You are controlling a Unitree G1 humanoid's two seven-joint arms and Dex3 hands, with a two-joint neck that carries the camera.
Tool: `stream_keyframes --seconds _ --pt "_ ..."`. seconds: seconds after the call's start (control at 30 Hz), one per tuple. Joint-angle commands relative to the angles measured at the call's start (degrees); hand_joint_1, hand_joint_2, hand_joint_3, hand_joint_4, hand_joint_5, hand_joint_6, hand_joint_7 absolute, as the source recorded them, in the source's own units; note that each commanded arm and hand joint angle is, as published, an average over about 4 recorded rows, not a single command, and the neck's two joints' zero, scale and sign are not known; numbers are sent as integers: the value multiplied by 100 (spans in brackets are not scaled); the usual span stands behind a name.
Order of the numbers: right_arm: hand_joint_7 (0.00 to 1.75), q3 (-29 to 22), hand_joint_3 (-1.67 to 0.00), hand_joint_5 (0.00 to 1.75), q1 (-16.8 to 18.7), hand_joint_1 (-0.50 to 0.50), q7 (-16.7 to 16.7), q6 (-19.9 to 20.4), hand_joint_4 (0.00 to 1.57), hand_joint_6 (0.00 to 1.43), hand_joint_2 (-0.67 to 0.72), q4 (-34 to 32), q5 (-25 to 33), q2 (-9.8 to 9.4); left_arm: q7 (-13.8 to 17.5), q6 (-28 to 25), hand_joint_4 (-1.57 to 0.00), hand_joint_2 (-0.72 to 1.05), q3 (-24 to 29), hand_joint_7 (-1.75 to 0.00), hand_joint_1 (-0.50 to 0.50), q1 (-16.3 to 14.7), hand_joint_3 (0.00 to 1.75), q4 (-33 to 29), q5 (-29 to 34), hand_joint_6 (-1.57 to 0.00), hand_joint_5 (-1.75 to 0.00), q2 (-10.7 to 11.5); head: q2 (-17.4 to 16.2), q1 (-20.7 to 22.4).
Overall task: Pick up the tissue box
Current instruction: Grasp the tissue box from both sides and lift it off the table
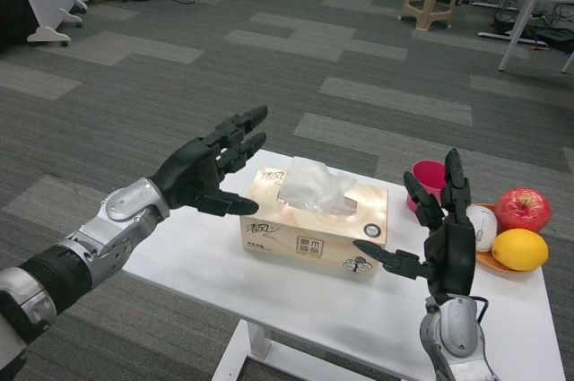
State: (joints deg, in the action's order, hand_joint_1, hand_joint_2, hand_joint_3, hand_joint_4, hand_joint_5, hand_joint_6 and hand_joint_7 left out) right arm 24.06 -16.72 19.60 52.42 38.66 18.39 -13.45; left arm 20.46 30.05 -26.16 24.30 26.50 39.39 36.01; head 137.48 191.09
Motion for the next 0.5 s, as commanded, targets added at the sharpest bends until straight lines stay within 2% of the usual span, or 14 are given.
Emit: stream_keyframes --seconds 0.03,0.13,0.23,0.5 --pt "0 -57 -24 10 2 -22 26 12 41 0 -16 43 55 -42 -7 52 0 96 405 0 50 -105 9 248 -6 0 0 -87 10 -27" --pt "0 -51 -24 10 2 -24 26 6 40 0 -16 135 57 -60 -7 52 0 96 742 0 50 -136 9 679 -26 0 0 -151 19 -72" --pt "0 -37 -24 10 2 -25 26 6 38 0 -16 243 60 -75 -16 54 0 96 863 -3 50 -132 9 1015 -15 0 0 -173 -10 -189" --pt "0 -59 -24 12 -29 -25 -44 6 37 0 -16 696 60 -88 -64 50 0 96 370 0 50 49 9 1776 95 0 0 -94 -301 -1037"
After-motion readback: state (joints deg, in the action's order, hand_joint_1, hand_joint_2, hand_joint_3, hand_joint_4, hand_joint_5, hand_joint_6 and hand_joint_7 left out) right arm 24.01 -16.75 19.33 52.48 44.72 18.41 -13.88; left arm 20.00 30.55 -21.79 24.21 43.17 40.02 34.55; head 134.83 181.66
